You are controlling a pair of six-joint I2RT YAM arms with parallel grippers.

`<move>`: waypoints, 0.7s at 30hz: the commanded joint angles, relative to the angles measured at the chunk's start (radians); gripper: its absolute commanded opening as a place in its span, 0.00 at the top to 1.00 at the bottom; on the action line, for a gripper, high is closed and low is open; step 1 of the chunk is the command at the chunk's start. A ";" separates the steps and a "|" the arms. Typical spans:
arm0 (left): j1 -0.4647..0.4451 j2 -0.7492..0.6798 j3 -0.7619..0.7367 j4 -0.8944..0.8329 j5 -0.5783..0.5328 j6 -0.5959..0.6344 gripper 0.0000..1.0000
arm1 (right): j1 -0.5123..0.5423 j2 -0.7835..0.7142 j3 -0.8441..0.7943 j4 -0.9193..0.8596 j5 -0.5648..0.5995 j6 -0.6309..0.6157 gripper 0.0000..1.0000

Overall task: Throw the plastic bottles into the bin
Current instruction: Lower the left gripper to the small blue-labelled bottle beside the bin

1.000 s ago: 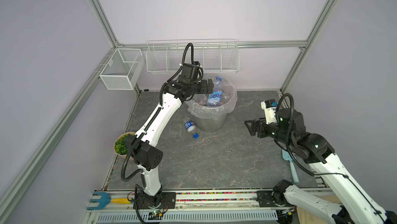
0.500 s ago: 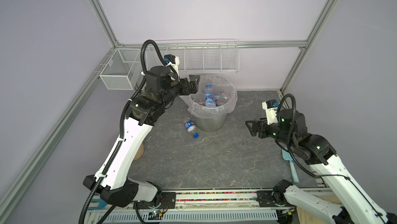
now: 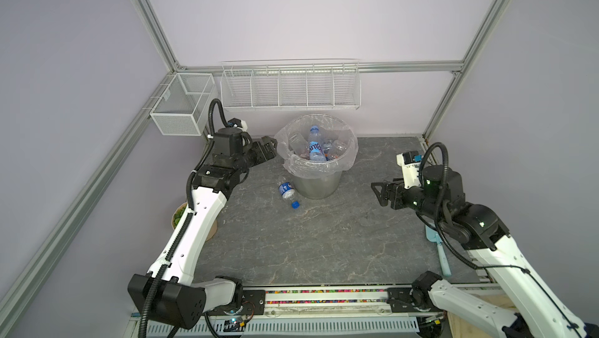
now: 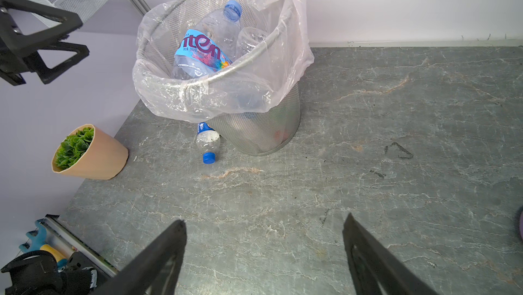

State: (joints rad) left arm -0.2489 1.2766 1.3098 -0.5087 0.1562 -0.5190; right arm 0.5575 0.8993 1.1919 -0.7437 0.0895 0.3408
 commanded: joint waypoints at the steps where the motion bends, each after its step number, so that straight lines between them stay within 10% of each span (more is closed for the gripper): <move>1: 0.016 0.005 -0.076 0.076 0.065 -0.062 0.00 | -0.012 -0.009 -0.023 -0.013 0.014 -0.003 0.11; 21: 0.040 0.131 -0.362 0.290 0.140 -0.152 0.06 | -0.035 -0.028 -0.034 -0.034 0.018 0.003 0.11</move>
State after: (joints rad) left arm -0.2142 1.3907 0.9573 -0.2604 0.2752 -0.6613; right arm 0.5297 0.8791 1.1763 -0.7704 0.1078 0.3408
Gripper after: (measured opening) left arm 0.938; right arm 0.889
